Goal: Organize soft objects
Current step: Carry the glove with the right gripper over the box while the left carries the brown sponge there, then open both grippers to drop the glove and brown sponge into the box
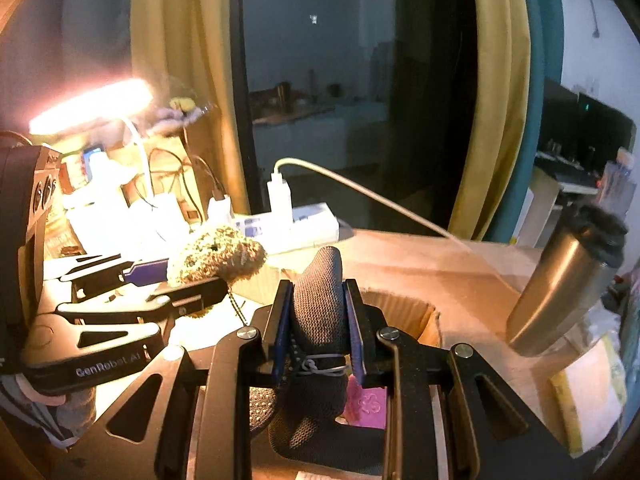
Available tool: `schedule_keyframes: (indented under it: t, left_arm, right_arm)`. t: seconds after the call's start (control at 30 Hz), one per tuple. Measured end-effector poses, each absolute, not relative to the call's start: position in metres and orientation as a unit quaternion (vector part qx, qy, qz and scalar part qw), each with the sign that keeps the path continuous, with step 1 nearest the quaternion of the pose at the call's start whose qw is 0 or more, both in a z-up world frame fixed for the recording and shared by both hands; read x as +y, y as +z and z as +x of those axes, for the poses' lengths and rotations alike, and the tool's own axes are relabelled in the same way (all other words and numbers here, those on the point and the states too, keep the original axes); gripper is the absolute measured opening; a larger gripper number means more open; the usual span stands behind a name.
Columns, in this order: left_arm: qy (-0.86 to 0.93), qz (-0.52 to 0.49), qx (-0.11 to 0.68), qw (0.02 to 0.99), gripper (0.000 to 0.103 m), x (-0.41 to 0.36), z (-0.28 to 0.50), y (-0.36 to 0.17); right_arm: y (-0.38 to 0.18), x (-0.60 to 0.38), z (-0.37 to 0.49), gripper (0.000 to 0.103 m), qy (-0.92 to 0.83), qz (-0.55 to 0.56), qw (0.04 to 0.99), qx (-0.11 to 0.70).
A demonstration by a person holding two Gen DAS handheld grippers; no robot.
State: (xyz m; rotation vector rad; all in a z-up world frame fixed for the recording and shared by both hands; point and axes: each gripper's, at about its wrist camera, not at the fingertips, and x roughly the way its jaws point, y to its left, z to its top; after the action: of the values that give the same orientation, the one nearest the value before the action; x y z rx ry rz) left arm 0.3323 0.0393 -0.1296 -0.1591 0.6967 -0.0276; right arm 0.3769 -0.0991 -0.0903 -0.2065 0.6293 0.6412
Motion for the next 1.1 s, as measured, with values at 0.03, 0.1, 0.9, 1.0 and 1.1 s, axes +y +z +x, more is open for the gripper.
schedule_keyframes:
  t: [0.03,0.1,0.9,1.0,1.1]
  left_arm:
    - [-0.015,-0.076,0.346,0.935,0.042,0.039,0.335,-0.134]
    - [-0.016,-0.076,0.358,0.931,0.042,0.039,0.34,-0.144]
    - [-0.004,-0.081,0.395,0.915,0.053,0.046,0.344,-0.162]
    - [-0.002,-0.082,0.391,0.917,0.053,0.048,0.337,-0.156]
    - [0.0,-0.084,0.384,0.92,0.053,0.05,0.329,-0.15]
  right_arm:
    - [-0.094,-0.098,0.38,0.027,0.31,-0.099,0.894,0.309]
    - [-0.102,-0.097,0.385,0.027,0.312,-0.094,0.889,0.32]
    - [-0.111,-0.095,0.396,0.044,0.305,-0.062,0.886,0.343]
    - [-0.107,-0.096,0.394,0.044,0.298,-0.064,0.888,0.344]
    - [-0.101,-0.098,0.388,0.044,0.294,-0.064,0.891,0.34]
